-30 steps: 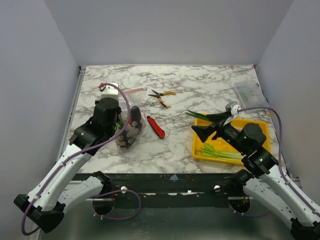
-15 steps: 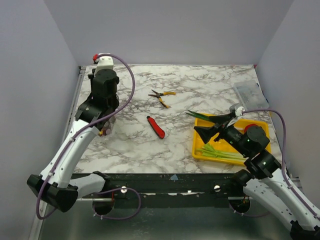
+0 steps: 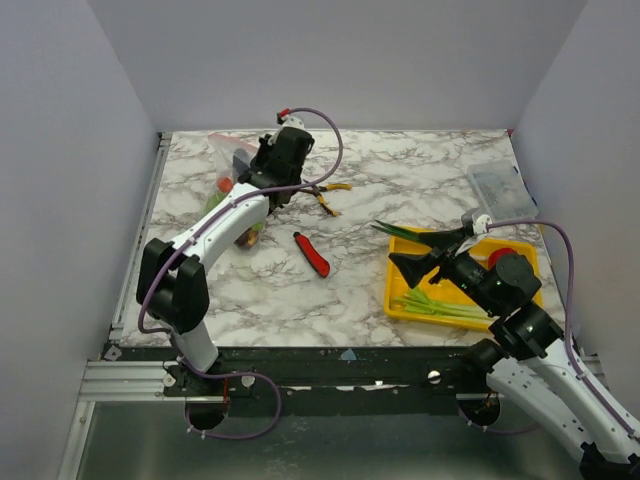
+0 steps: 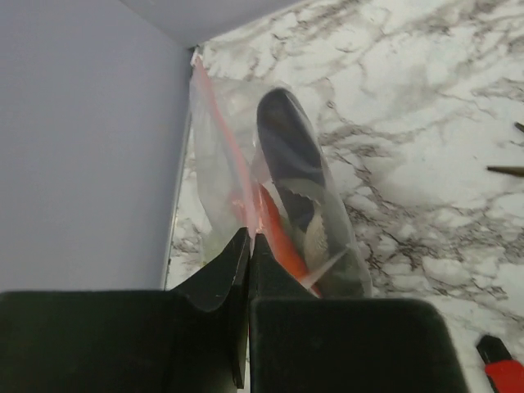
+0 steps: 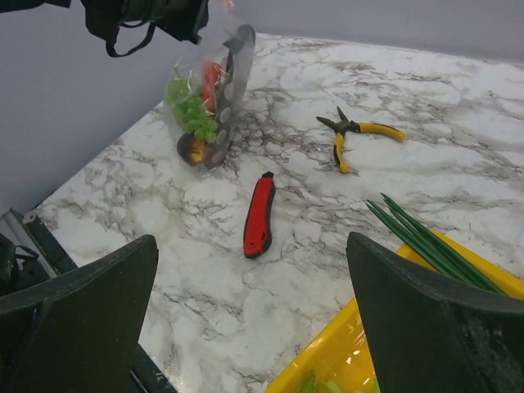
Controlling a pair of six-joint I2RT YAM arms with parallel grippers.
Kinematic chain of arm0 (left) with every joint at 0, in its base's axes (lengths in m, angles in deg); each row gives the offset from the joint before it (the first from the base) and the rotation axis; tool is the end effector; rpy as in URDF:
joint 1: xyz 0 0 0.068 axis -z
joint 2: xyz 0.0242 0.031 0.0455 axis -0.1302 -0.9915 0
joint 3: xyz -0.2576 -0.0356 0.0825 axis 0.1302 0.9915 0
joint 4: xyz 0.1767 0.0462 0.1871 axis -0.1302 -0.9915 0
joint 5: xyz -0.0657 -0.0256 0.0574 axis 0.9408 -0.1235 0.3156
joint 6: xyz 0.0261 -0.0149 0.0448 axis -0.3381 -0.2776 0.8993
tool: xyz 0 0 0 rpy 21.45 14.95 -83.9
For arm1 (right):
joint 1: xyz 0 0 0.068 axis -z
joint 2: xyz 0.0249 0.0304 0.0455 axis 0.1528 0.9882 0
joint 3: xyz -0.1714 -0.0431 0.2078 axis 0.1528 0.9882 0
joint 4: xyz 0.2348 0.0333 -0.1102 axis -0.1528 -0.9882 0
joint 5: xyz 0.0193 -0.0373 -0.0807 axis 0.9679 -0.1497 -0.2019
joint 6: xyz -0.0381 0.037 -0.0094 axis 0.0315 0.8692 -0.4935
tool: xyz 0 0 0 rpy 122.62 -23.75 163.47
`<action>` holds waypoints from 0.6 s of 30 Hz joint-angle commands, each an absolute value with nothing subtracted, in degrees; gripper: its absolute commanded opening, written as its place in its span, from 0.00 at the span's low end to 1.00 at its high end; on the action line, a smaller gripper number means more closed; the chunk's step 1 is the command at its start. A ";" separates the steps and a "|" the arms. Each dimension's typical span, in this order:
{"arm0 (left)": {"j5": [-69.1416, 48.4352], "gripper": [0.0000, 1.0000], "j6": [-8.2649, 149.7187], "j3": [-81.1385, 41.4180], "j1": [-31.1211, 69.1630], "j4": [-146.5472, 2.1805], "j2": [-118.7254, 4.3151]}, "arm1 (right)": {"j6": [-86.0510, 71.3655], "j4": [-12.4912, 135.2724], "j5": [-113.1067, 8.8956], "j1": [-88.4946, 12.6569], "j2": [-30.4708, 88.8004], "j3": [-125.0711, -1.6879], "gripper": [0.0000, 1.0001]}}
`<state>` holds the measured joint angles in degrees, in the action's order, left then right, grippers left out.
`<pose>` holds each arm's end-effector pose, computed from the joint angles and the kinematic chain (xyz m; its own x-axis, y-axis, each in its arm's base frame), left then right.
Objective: Place the food in the zip-top bag and seal the zipper
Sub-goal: Place the zipper food storage bag at the center of the board.
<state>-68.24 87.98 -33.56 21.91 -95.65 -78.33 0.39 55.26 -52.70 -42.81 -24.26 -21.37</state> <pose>0.3480 -0.1650 0.3380 -0.4839 0.3461 -0.8038 -0.1979 0.8514 0.4858 0.1078 0.0780 0.3198 -0.1757 0.1823 -0.9674 -0.6331 0.7316 0.2528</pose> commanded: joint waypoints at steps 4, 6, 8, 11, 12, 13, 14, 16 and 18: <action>-64.17 0.15 82.65 -37.20 25.65 -100.85 -81.62 | 1.04 54.55 -55.00 -42.98 -24.75 -20.27 1.00; -62.66 0.27 80.04 -37.94 25.73 -101.53 -81.23 | 1.20 54.53 -55.55 -42.93 -24.91 -20.13 1.00; -61.56 0.44 79.55 -38.34 25.73 -101.70 -80.01 | 1.65 54.46 -56.50 -42.98 -24.90 -20.22 1.00; -59.03 0.66 78.02 -40.50 25.73 -104.50 -77.47 | 3.09 54.14 -58.80 -42.94 -25.04 -20.55 1.00; -57.83 0.71 77.11 -41.30 25.74 -105.75 -76.52 | 4.14 54.09 -59.50 -42.96 -25.24 -20.67 1.00; -56.87 0.74 76.28 -42.27 25.80 -107.34 -75.20 | 5.74 53.96 -62.91 -42.95 -25.28 -20.70 1.00; -55.43 0.77 75.37 -42.91 25.75 -108.72 -73.55 | 7.89 53.83 -66.38 -42.95 -25.52 -20.70 1.00; -52.23 0.81 73.54 -43.62 25.88 -110.81 -69.98 | 13.60 52.86 -72.37 -42.95 -25.83 -20.92 1.00; -47.84 0.82 71.96 -43.13 25.87 -111.73 -65.63 | 15.55 52.13 -74.22 -42.94 -26.46 -21.06 1.00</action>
<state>-57.16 77.14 -40.77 25.82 -107.11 -76.23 7.84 54.72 -63.89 -42.81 -25.15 -20.85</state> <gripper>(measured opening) 0.800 0.995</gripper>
